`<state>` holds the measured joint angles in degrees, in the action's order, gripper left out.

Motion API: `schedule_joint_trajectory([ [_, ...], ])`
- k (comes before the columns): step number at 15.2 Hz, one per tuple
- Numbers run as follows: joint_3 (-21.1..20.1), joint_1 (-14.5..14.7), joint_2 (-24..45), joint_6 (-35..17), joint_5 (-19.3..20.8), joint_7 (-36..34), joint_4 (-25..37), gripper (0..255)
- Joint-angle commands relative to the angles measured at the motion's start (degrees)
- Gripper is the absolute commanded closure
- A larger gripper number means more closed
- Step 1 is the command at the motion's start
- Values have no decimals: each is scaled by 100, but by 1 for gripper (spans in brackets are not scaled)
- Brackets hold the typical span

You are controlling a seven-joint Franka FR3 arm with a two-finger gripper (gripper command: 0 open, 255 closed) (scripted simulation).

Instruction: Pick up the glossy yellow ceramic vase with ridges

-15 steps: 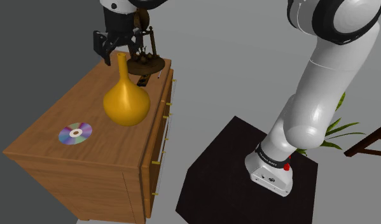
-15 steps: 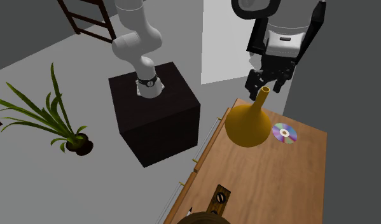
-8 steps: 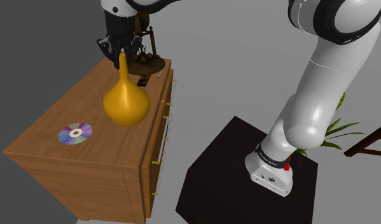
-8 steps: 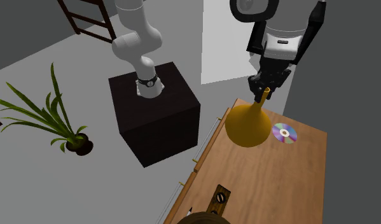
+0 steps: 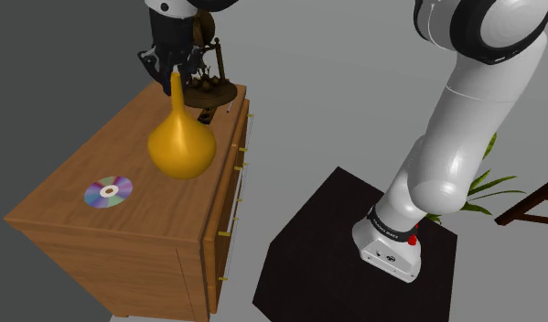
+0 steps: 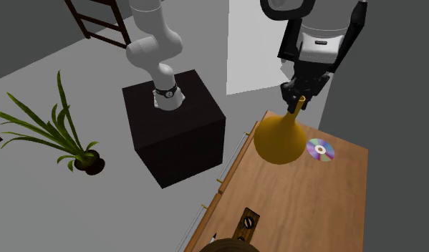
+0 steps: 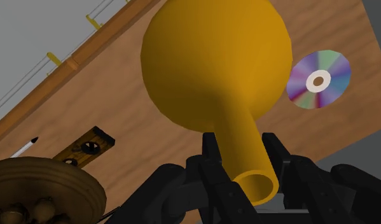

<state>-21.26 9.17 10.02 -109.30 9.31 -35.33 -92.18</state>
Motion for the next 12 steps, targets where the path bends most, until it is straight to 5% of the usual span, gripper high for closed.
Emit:
schedule_joint_trajectory([
  [1, -4, 6, -2, 151, -5, 16, 159, 255],
  [12, -28, 79, 141, 1053, 30, 72, 1196, 255],
])
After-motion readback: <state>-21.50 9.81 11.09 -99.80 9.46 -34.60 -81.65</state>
